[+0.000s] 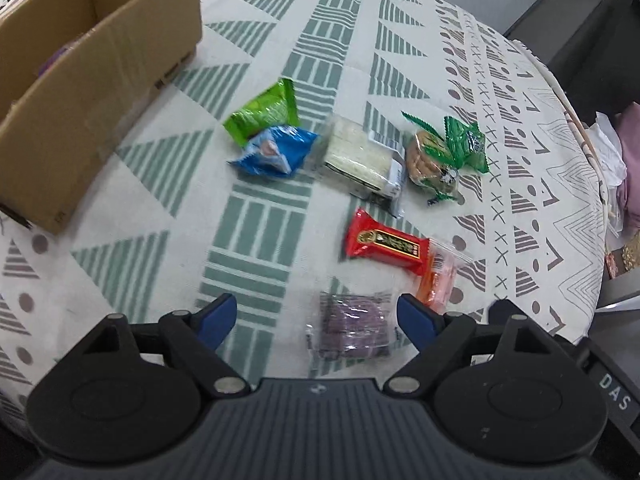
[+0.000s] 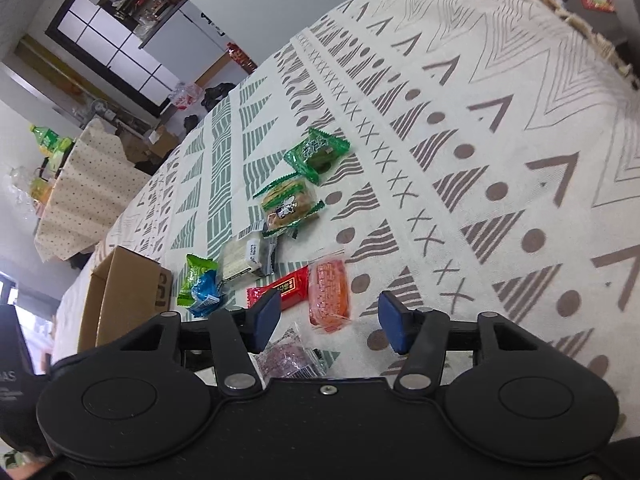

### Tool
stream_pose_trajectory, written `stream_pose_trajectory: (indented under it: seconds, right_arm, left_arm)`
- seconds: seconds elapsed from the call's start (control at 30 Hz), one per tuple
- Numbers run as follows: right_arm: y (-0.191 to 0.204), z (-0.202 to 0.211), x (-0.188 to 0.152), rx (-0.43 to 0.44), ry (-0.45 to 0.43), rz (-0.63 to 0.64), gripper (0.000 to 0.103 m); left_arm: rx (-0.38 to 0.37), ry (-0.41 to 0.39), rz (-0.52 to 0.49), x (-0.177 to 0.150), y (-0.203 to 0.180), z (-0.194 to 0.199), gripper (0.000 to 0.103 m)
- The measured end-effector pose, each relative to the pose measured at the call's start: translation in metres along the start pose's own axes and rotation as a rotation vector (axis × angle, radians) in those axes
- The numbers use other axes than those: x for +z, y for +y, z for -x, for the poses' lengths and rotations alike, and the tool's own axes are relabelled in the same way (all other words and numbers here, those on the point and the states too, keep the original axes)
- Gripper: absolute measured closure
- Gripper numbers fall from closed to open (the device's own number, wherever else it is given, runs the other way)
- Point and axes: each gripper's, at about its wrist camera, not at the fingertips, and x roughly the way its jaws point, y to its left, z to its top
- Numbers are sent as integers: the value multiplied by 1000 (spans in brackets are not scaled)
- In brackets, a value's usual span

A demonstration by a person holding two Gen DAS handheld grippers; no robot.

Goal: Organize snacks
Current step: 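Grasp the purple pack with the left tool while the right grasps the pink pack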

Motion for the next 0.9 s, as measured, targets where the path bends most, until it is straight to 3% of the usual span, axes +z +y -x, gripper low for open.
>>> stream_pose_trajectory:
  seconds: [0.2,0.47,0.53,0.6,0.7,0.9]
  right_arm:
    - [-14,-13,5,32,16,-49,49]
    - [-22,-26,7,53,55,-67,49]
    - [-22,-27,7,57,57,-61,49]
    - [-22,-29,8,56,60,-59,49]
    - [-22,-34,8,56,63,-54,48]
    - [-12,-40,8,53,55,-5,48]
  left_arm:
    - [27,9,38,-10,-16,-14,26]
    - [79,25,102,-19,-23,-35,30]
    - [98,5,101,-21,-24,-34,38]
    - [102,-9,101,-19,-23,-32,57]
    - [103,-21,60,-13,-22,-28,67]
    - [124,-44,-48,-6,-13,-17,68]
